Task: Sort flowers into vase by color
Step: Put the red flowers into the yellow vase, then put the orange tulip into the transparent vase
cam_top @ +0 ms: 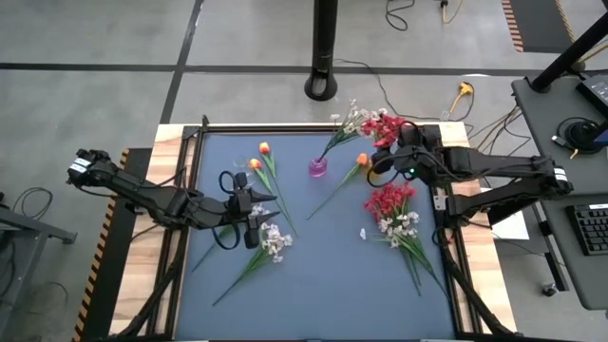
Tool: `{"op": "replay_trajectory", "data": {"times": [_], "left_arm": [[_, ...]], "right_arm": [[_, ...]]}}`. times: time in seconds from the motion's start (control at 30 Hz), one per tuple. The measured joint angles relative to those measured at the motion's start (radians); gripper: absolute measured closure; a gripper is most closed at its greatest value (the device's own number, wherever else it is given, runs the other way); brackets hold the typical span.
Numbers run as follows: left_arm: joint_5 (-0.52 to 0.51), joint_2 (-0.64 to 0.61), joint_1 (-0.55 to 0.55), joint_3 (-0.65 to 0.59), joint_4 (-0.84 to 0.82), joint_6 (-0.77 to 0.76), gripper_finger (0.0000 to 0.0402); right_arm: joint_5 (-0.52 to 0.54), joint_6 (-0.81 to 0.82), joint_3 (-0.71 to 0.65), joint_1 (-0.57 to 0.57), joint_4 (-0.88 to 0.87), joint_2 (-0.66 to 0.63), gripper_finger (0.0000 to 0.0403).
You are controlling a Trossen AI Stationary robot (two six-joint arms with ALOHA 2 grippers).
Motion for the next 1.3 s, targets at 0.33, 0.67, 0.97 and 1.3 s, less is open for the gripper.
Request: {"op": "replay_trajectory", "data": {"times": [0.33, 0.67, 0.97, 1.3], "left_arm": [[0.000, 0.004, 0.000, 0.000, 0.001, 0.000, 0.0238], [0.000, 0.004, 0.000, 0.000, 0.005, 0.000, 0.0238], [0.003, 0.120, 0.001, 0.000, 0.180, 0.027, 0.0238], [0.003, 0.352, 0.012, 0.092, 0.277, 0.042, 0.0238]], "right_arm": [[-0.093, 0.102, 0.156, 0.000, -0.259, 0.000, 0.0112], [-0.145, 0.100, 0.260, 0.000, -0.349, 0.001, 0.0110], [-0.219, 0.089, 0.352, 0.000, -0.395, 0.002, 0.0117], [-0.253, 0.064, 0.380, 0.002, -0.446, 0.002, 0.0134]]}}
